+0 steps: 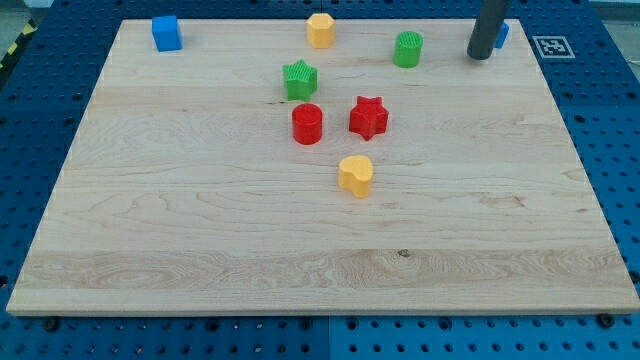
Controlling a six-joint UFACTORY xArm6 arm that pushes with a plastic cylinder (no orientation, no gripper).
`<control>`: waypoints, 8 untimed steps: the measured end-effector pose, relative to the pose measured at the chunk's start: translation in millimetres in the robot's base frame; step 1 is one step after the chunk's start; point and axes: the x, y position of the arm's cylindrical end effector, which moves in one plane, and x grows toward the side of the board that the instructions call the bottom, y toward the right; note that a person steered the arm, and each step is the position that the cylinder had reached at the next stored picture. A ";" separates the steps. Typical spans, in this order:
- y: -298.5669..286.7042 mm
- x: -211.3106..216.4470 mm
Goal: Push the yellow heart to the center bottom
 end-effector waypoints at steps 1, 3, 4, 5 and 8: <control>-0.1 0.0; 0.2 64.9; -4.8 150.3; -34.2 236.7; -114.5 252.2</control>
